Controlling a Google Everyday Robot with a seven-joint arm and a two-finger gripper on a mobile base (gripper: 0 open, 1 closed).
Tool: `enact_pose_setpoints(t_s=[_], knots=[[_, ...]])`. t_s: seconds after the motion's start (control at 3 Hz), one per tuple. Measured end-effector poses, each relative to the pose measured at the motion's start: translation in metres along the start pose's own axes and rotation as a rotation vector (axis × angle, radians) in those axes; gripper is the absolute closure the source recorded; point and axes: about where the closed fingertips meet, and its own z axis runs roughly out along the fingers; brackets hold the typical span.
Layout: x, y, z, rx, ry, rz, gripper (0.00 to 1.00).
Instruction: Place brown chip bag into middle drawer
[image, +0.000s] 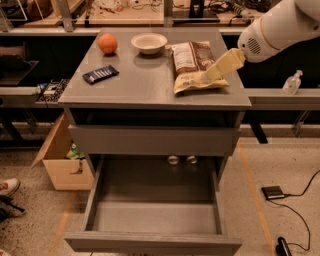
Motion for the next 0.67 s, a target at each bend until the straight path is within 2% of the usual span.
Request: enact_pose_setpoints(t_s=[0.33, 0.67], knots=[[-0.016, -0.011, 0.047, -0.016, -0.038, 0.086, 0.00], [-0.032, -0.016, 0.086, -0.003, -0.068, 0.157, 0.00]])
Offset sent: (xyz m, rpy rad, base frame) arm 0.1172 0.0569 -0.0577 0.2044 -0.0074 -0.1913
